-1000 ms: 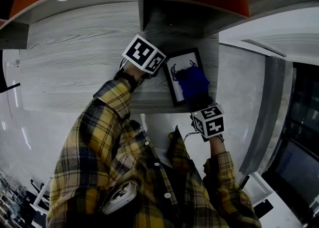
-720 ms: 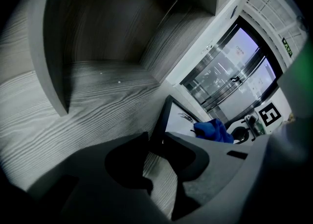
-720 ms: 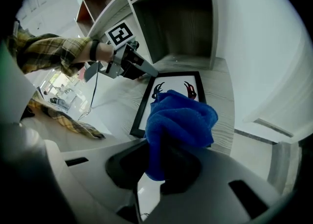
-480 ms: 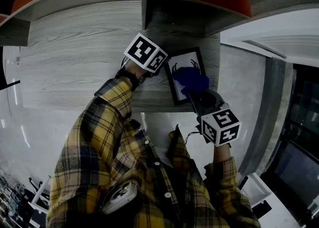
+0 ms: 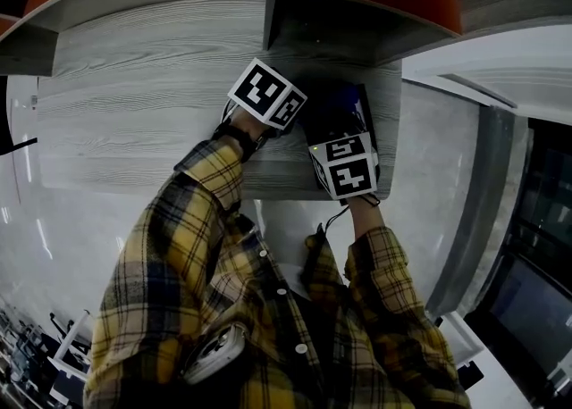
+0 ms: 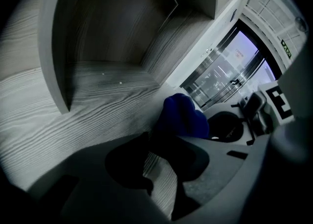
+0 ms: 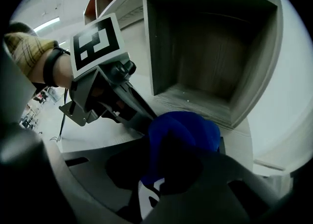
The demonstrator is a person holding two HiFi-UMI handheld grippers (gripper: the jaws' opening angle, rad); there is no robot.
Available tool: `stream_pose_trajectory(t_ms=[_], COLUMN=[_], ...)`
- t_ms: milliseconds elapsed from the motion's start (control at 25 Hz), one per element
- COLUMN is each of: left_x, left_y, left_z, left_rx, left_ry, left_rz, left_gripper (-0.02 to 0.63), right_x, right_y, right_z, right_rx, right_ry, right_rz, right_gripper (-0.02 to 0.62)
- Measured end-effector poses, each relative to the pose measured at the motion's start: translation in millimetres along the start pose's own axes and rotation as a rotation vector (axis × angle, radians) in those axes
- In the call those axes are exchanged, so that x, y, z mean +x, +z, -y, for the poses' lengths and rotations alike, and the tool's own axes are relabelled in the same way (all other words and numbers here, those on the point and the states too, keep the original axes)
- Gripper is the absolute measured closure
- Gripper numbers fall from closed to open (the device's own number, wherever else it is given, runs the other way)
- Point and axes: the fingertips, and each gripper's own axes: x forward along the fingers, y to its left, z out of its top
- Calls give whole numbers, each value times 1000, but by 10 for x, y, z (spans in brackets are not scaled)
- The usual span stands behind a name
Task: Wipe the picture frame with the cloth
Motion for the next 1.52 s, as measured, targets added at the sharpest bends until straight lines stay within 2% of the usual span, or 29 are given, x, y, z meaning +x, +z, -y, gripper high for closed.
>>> stream_pose_trajectory(t_ms=[200,600,1000,1160,1400,1520], left_x=[24,22,26,22,-66,-234], left_y=[-10,-11,-3,8,15,99], left_z=[10,-5,-6,-20,5,69], left_rx=[3,-1,-2,-8,18,31], left_ry=[5,1,0,8,53,75], left_rz=[-9,-13,-19,-6,13,64], left_gripper=[508,508,508,508,508,508], right_x=[-96,-542,-869,-873,-1185,-1407], right_y=[-263,-1008,-1461,-1453,-1093,-862], right_z=[-75,-381,-590,-586,-425,-317], right_rx=[86,59,103,126,227,275], right_ry=[45,104,125,119,58,28], right_rz=[-29,-203,-255,-212,-48,39], right_gripper=[543,543,543,543,543,543])
